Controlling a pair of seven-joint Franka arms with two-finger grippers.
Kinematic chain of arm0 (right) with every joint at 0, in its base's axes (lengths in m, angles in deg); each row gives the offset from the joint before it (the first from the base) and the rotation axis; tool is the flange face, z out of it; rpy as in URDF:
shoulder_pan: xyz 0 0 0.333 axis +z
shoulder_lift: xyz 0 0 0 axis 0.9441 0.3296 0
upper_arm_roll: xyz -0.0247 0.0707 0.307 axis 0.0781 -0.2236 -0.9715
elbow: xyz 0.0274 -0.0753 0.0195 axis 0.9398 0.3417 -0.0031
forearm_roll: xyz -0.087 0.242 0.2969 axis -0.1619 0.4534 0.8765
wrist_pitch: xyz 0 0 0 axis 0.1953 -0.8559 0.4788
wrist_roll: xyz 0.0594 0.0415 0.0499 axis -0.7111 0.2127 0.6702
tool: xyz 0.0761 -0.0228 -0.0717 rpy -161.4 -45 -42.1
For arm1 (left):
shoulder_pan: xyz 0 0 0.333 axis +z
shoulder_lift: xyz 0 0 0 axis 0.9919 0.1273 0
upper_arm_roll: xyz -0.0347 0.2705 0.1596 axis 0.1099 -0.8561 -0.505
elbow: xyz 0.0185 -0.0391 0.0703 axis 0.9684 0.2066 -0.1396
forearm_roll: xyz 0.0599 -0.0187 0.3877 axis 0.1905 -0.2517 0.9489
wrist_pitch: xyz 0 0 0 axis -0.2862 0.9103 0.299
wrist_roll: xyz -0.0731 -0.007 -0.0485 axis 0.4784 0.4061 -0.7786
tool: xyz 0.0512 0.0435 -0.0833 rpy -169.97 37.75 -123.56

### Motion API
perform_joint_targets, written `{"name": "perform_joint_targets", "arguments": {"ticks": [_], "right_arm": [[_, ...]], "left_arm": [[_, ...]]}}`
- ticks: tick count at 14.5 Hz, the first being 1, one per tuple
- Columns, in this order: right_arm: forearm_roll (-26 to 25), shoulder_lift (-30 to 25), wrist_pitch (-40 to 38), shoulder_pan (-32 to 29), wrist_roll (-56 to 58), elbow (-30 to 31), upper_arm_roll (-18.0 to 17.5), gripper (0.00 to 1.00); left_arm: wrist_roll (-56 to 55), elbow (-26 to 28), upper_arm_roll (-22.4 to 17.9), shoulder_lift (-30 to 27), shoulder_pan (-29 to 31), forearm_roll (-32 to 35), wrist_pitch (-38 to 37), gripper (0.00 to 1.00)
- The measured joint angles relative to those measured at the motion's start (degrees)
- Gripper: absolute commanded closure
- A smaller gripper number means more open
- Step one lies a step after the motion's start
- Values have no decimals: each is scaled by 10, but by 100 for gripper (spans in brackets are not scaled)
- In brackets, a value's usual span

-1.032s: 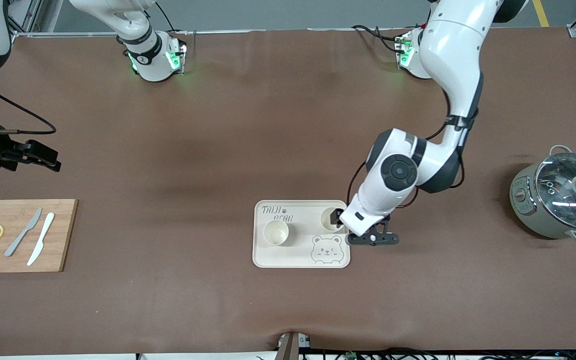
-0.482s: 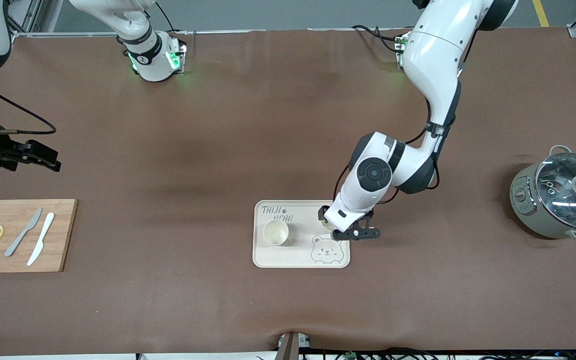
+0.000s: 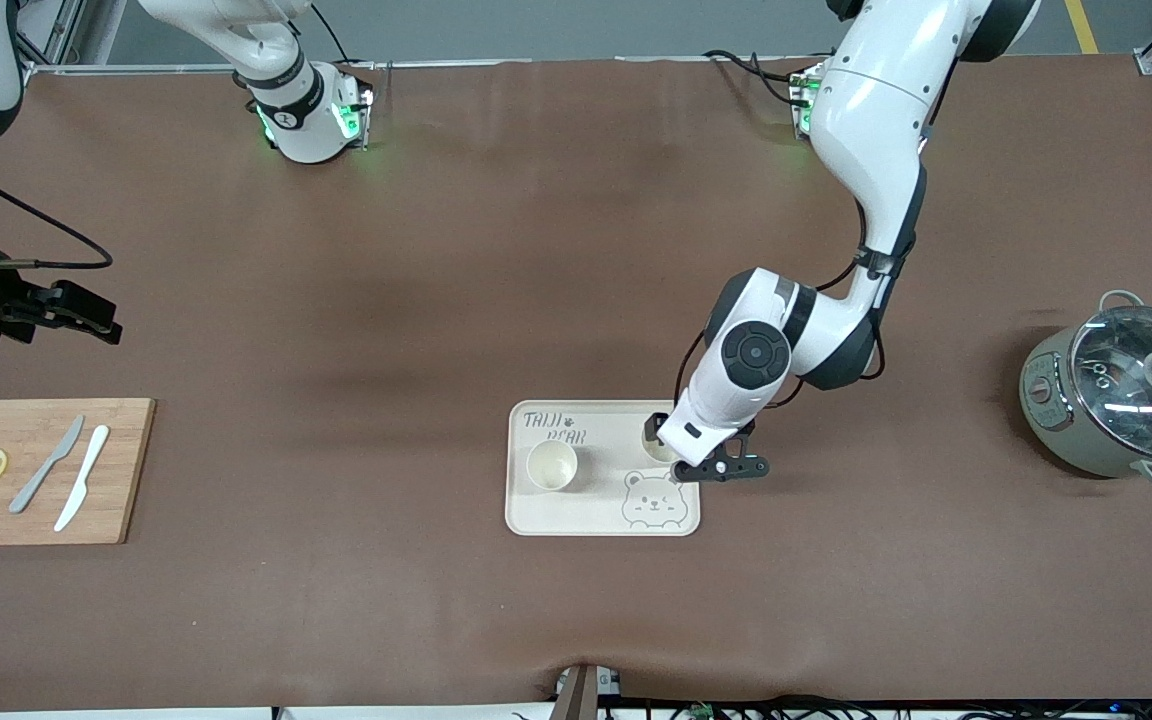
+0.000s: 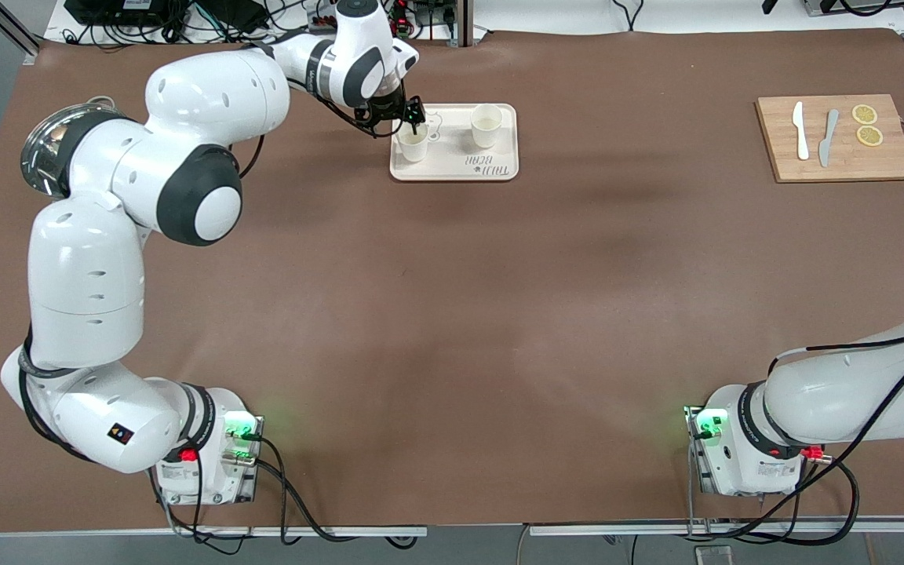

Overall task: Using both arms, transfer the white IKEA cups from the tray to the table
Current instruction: 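Close the left gripper on the cup rim while the right gripper reaches out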

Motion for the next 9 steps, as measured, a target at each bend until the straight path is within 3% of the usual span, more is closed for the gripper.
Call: {"name": "perform_joint_targets", "arguments": {"ticks": [6, 7, 8, 9], "right_arm": [[13, -2, 7, 13, -2, -6, -2, 0], [25, -3, 7, 17, -12, -8, -3, 0], [37, -4, 7, 24, -36, -11, -3, 0], [43, -5, 8, 37, -69, -16, -3, 0]], "left_arm": [[0, 11, 0, 0, -1, 0, 0, 0], [0, 12, 0, 0, -1, 0, 0, 11], [-1, 13, 0, 0, -2, 0, 0, 98], [-12, 14, 0, 0, -2, 0, 0, 100]]}}
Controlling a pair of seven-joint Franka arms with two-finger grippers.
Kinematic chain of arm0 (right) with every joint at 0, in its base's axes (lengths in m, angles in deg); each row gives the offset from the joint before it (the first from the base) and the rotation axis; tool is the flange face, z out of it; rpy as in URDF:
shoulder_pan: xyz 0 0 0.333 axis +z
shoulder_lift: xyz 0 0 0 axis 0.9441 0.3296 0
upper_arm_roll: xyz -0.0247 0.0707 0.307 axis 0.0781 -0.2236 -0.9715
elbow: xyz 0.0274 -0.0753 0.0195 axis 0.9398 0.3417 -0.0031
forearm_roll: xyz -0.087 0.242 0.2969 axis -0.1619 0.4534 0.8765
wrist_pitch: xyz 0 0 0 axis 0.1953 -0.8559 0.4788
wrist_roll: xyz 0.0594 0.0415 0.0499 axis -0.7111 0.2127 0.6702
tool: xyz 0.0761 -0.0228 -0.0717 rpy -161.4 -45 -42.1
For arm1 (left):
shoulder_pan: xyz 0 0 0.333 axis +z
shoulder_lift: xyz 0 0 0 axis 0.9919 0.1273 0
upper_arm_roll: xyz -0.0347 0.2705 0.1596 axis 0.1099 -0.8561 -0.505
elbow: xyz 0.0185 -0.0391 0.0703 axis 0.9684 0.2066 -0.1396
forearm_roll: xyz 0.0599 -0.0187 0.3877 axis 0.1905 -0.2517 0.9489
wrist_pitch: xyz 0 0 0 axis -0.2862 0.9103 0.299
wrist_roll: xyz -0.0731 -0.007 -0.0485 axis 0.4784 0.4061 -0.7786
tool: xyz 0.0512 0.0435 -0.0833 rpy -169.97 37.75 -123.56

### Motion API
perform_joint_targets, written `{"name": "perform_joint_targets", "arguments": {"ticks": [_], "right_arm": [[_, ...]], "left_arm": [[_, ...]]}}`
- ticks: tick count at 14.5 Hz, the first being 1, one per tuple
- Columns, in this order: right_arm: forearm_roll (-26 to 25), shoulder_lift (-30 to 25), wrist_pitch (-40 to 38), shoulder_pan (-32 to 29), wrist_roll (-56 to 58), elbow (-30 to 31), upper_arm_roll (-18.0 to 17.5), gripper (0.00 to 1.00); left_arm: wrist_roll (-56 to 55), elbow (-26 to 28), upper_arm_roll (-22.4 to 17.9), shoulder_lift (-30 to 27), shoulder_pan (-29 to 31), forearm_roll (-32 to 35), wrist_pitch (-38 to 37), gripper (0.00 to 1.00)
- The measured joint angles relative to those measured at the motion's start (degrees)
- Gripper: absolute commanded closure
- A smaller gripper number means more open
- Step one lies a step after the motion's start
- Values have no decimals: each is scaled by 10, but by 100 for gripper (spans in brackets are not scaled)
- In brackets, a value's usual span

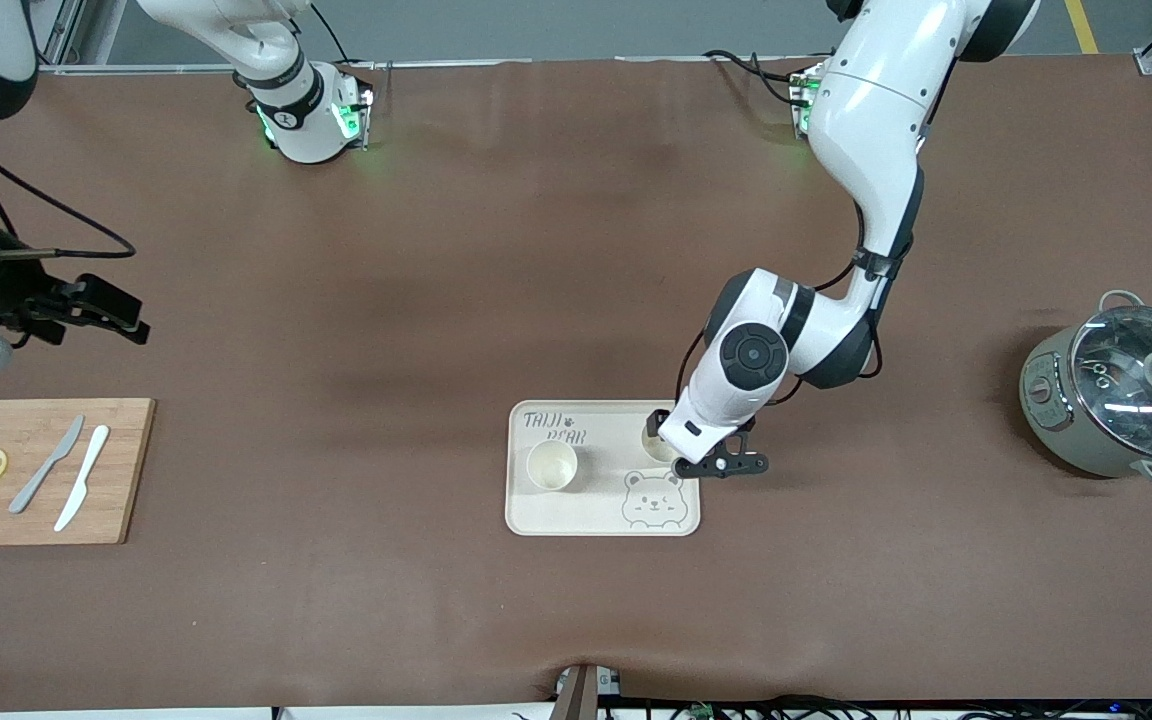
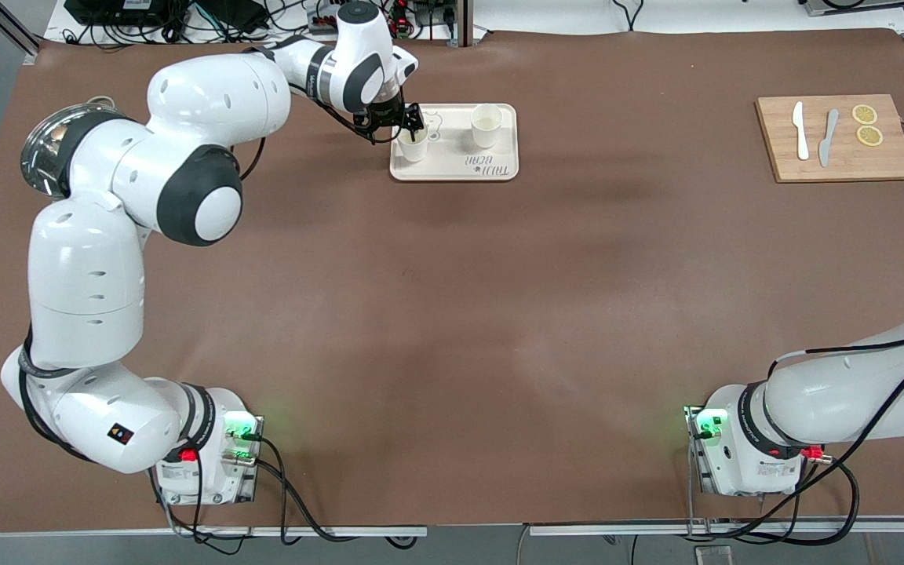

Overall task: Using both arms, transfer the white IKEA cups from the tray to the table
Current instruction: 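Close the left gripper on the cup rim while the right gripper reaches out, then move the right gripper down to the other white cup on the tray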

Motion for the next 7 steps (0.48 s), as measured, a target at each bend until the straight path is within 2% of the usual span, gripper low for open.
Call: {"name": "perform_joint_targets", "arguments": {"ticks": [3, 5, 7], "right_arm": [[23, 2, 19, 54, -84, -5, -2, 0], [28, 19, 67, 92, -141, -3, -3, 0], [29, 60, 136, 133, -190, -1, -4, 0]], "left_arm": [[-30, 1, 0, 0, -2, 0, 0, 100], [-32, 2, 0, 0, -2, 0, 0, 100], [-32, 2, 0, 0, -2, 0, 1, 100]]}}
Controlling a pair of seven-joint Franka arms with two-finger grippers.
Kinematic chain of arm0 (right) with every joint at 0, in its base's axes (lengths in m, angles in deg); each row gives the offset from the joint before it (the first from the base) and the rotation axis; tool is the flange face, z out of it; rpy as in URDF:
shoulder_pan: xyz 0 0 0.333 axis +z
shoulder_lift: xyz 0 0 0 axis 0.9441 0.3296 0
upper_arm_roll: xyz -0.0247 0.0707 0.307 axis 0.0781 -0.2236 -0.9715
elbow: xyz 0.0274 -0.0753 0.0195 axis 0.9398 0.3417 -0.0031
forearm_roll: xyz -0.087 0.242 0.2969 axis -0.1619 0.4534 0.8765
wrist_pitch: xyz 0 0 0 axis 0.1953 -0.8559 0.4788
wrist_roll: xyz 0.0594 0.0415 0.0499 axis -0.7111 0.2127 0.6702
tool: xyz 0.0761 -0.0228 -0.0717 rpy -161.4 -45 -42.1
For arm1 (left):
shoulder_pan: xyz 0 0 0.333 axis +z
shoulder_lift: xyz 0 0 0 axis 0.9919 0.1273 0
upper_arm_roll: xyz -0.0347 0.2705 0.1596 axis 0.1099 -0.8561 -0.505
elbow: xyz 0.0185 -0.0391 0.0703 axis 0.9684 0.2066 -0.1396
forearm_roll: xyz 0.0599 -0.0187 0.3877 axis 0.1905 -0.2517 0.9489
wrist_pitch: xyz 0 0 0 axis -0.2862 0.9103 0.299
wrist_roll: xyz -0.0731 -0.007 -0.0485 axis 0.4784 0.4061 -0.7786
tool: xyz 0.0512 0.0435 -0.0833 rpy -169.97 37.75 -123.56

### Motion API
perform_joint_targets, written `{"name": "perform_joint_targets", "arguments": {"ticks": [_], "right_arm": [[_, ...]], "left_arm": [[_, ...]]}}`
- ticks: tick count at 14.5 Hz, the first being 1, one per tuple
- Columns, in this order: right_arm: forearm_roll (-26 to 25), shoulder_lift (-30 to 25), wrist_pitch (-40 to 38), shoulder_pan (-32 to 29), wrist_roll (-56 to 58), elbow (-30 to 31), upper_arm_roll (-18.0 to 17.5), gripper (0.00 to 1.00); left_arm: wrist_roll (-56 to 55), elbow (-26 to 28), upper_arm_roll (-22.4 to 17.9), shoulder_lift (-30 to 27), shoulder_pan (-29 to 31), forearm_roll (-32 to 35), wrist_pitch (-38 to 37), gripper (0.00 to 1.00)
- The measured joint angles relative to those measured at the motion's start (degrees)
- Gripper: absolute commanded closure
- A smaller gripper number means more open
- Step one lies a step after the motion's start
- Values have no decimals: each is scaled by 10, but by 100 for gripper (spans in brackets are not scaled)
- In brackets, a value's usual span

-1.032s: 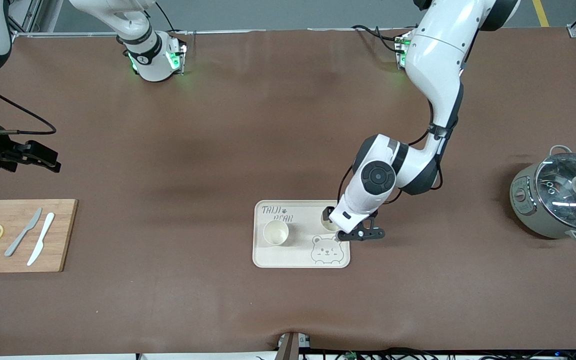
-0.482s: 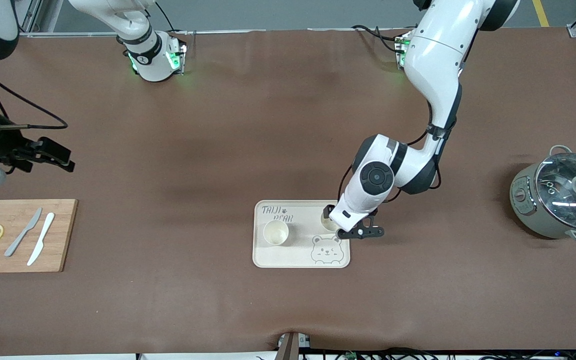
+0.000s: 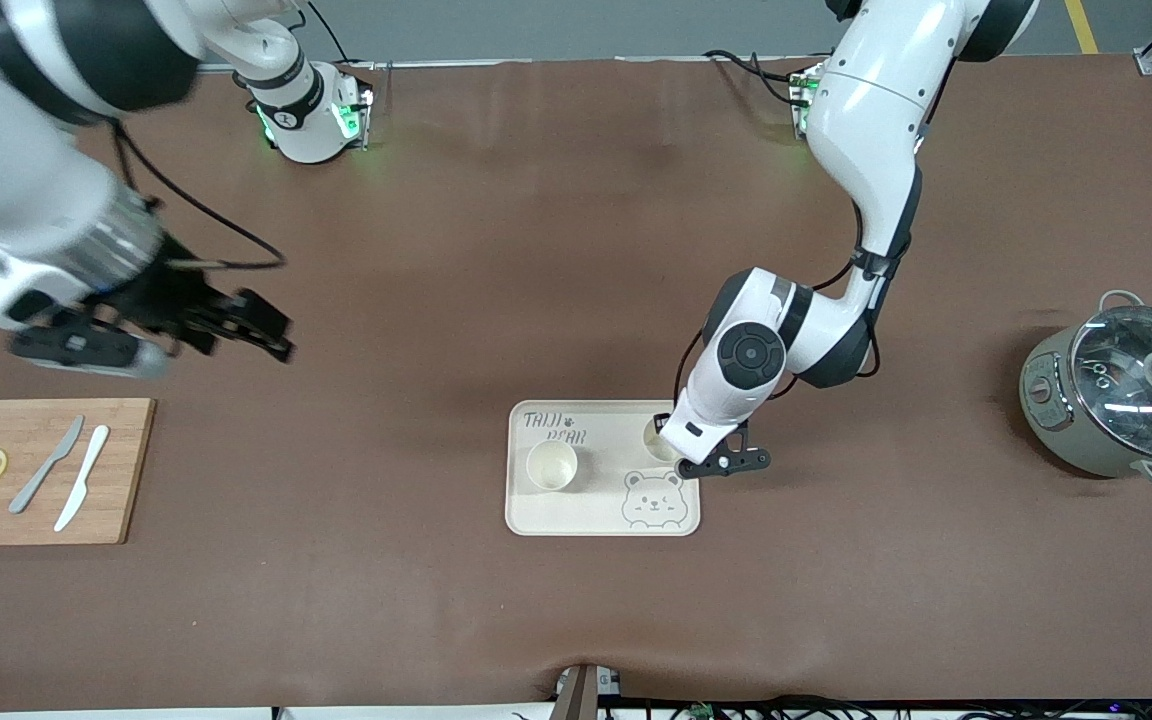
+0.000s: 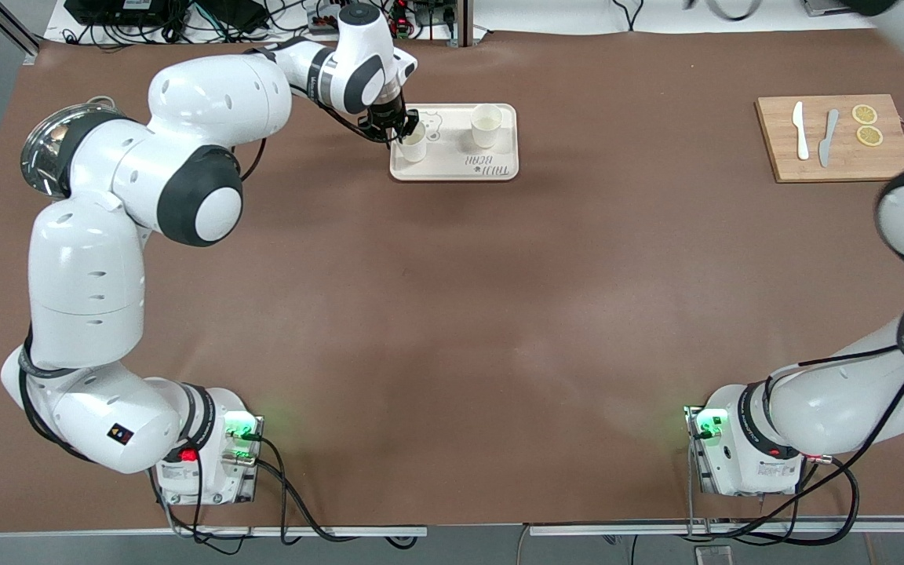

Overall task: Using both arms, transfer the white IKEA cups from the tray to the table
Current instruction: 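Move the right gripper down to the other white cup on the tray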

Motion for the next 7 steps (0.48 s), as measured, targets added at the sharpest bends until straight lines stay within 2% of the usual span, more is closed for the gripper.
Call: {"name": "perform_joint_targets", "arguments": {"ticks": [2, 4, 7], "right_arm": [[0, 59, 51, 34, -43, -10, 0, 0], [0, 116, 84, 48, -63, -25, 0, 0], [0, 192, 177, 71, -88, -36, 0, 0]], "left_arm": [[0, 0, 0, -1, 0, 0, 8, 100], [0, 0, 0, 0, 0, 0, 10, 100], [-2, -1, 0, -1, 1, 0, 13, 100]]}}
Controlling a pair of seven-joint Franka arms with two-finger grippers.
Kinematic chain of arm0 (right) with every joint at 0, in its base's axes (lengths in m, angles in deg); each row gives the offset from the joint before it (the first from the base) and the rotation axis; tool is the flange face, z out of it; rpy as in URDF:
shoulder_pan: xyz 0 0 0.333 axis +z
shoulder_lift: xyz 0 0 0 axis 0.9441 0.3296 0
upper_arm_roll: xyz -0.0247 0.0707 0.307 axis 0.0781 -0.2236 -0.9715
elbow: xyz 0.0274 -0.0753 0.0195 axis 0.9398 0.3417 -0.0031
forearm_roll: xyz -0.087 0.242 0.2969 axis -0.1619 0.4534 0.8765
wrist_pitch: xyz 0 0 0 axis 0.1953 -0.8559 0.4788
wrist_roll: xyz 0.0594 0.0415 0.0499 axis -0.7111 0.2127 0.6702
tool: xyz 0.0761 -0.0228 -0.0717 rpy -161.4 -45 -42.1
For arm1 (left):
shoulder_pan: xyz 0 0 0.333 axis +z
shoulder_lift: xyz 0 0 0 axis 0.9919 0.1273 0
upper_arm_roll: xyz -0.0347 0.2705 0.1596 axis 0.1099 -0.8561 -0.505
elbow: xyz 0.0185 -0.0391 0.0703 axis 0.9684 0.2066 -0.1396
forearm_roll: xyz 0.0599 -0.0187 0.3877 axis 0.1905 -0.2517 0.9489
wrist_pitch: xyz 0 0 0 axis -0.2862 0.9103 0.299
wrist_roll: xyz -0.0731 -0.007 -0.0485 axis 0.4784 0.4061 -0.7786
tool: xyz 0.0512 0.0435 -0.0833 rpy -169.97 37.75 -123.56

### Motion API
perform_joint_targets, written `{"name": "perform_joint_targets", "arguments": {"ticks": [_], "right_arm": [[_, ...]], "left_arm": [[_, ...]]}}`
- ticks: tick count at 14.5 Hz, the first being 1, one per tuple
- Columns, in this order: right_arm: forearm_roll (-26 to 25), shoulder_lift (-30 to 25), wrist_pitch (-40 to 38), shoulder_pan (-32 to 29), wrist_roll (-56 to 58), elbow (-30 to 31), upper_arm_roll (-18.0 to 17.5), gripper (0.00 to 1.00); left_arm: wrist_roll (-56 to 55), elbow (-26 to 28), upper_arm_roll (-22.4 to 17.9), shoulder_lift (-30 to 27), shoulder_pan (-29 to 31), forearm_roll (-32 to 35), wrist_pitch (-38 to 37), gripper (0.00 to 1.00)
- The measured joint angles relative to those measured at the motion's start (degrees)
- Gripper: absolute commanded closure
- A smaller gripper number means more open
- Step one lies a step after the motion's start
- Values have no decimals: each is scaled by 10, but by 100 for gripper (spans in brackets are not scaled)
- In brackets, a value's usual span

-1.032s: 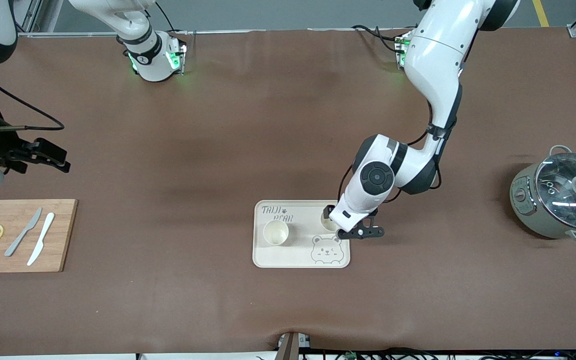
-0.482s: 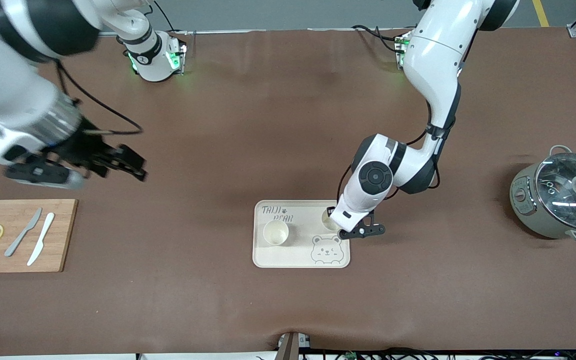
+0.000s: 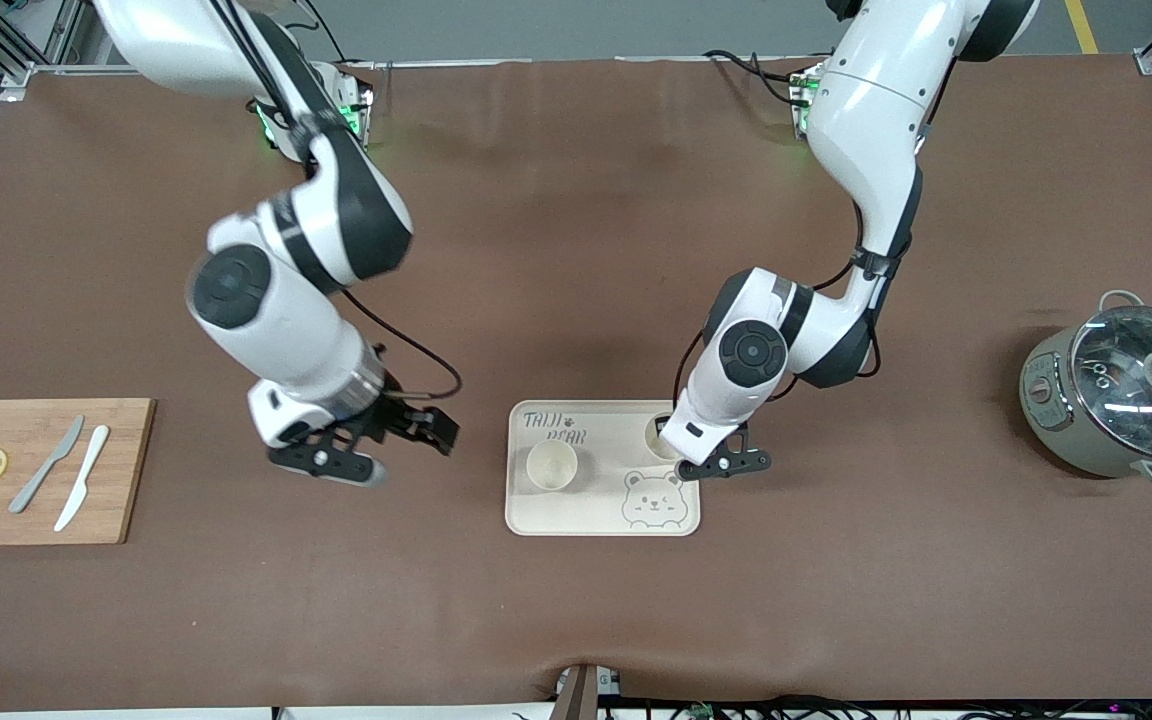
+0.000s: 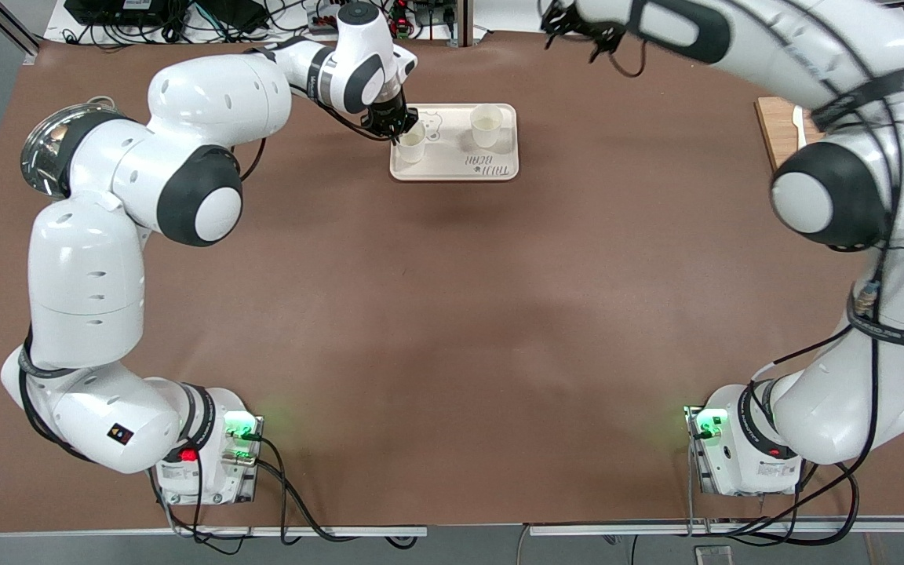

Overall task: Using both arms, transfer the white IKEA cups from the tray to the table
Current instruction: 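Move the right gripper down to the other white cup on the tray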

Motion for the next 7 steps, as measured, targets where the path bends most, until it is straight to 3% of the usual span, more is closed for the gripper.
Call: {"name": "perform_joint_targets", "arguments": {"ticks": [3, 7], "right_arm": [[-3, 53, 66, 38, -46, -9, 2, 0], [-15, 87, 76, 53, -53, -15, 4, 0]], "left_arm": [[-1, -3, -2, -13, 3, 0, -15, 100], [31, -7, -6, -76, 22, 0, -126, 100]]}}
